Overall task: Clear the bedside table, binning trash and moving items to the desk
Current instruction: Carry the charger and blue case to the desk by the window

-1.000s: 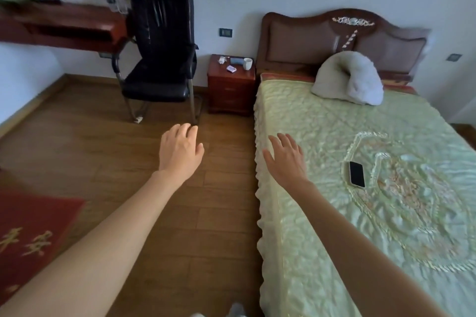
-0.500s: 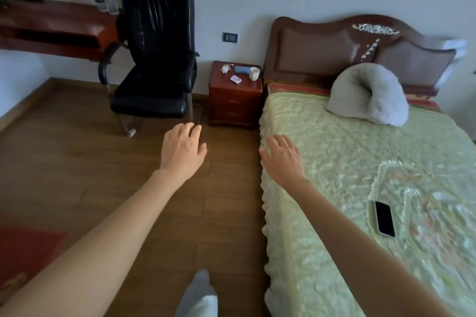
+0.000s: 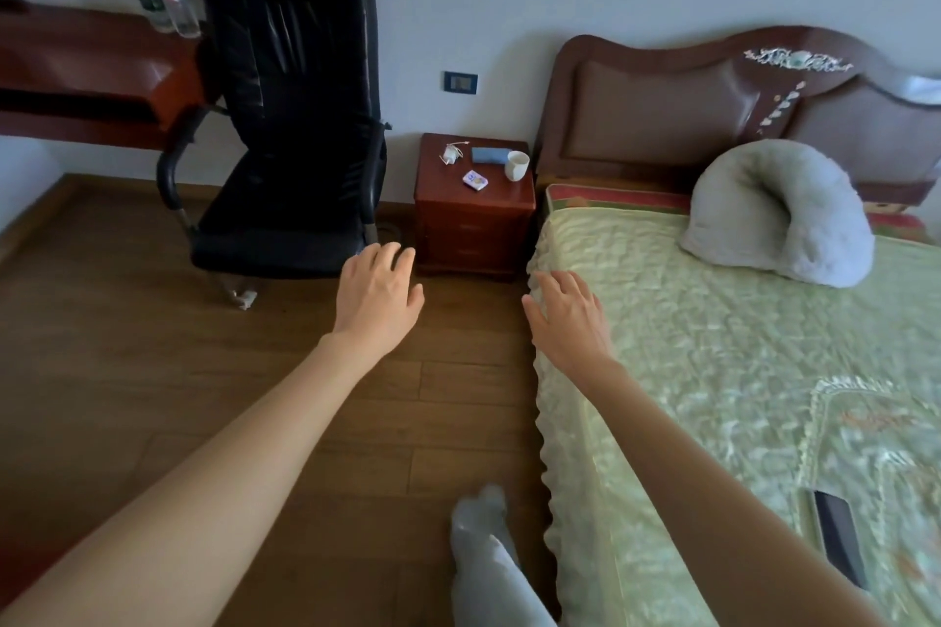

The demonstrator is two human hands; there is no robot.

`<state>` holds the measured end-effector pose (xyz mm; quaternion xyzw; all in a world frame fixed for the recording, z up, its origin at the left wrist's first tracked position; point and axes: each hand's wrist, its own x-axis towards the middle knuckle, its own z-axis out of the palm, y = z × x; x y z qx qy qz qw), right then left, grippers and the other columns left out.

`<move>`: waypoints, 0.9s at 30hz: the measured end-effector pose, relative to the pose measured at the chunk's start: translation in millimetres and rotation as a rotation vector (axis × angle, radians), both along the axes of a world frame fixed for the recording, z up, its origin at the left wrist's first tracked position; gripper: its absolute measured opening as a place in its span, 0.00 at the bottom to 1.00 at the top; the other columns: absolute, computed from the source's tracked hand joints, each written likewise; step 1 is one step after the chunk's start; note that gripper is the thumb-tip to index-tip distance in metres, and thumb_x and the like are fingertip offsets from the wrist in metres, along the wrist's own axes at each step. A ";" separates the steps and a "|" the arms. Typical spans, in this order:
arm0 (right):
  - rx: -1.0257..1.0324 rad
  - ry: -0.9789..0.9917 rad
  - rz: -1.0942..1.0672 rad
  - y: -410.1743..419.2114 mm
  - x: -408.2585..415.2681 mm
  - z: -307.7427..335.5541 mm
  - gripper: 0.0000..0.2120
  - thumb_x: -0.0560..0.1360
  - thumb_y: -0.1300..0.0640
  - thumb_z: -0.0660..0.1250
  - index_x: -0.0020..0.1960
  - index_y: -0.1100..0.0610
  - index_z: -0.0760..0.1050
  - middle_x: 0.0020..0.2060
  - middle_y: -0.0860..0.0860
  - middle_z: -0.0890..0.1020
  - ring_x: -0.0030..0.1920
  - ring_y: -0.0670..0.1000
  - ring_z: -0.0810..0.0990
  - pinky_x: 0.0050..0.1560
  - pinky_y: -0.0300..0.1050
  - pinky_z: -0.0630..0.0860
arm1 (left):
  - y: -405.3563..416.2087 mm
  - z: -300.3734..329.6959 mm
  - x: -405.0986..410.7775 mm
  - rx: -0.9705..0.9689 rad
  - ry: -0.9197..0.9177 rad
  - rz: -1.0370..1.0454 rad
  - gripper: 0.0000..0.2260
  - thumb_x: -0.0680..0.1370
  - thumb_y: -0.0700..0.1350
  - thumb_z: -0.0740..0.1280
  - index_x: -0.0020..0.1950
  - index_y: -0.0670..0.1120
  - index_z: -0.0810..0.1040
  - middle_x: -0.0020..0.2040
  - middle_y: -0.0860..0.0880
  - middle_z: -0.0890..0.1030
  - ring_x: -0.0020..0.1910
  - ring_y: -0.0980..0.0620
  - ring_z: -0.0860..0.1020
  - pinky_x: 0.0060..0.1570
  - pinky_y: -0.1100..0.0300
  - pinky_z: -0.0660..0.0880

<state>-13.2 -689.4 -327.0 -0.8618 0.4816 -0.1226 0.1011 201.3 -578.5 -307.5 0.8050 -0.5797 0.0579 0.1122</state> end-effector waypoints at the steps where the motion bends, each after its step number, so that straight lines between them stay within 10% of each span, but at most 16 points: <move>1: -0.001 0.000 0.004 -18.7 6.6 -1.4 0.22 0.79 0.47 0.53 0.70 0.55 0.66 0.68 0.53 0.71 0.71 0.54 0.64 0.70 0.54 0.63 | -19.3 -2.2 6.5 0.002 -0.003 -0.004 0.20 0.77 0.48 0.64 0.67 0.42 0.70 0.63 0.42 0.75 0.63 0.43 0.72 0.61 0.47 0.70; 27: 0.064 0.073 0.019 -432.1 191.0 -29.1 0.22 0.80 0.47 0.55 0.71 0.56 0.65 0.70 0.54 0.69 0.73 0.55 0.60 0.72 0.53 0.58 | -424.3 -52.3 189.4 0.077 0.078 0.044 0.22 0.77 0.49 0.64 0.68 0.41 0.70 0.65 0.41 0.74 0.65 0.43 0.71 0.63 0.46 0.70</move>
